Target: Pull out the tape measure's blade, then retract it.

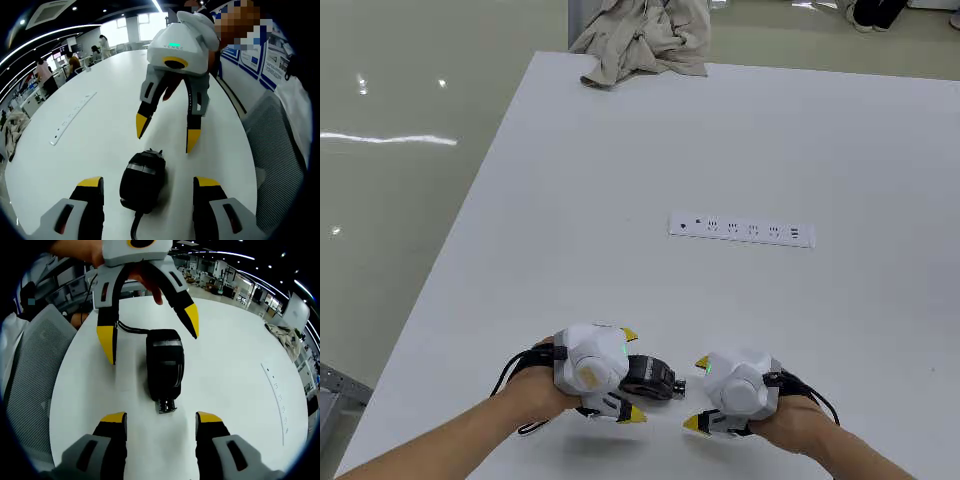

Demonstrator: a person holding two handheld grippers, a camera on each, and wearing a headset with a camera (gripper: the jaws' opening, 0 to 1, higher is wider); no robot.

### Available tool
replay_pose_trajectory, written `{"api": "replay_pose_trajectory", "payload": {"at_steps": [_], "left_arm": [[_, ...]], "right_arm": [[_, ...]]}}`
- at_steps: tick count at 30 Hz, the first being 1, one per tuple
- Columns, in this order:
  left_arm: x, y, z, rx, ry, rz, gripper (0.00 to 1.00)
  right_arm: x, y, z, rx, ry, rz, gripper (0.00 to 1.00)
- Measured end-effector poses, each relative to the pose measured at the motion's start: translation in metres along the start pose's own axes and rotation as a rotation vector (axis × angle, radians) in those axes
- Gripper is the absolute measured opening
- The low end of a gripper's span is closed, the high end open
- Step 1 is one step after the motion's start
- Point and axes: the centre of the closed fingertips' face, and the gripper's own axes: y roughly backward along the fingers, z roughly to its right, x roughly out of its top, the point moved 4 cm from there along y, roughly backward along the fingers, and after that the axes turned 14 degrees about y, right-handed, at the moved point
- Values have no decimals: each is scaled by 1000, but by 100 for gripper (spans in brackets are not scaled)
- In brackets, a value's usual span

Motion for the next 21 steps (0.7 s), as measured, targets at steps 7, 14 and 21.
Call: {"api": "replay_pose_trajectory", "payload": {"at_steps": [7, 14, 21], "left_arm": [[0, -7, -1, -34, -20, -24, 64], [-1, -14, -3, -55, -50, -52, 63], [-1, -18, -6, -66, -61, -67, 62]], "right_arm": [[-3, -8, 2, 30, 10, 1, 54], [-7, -16, 2, 55, 29, -2, 50], [-6, -21, 4, 65, 45, 1, 46]]}}
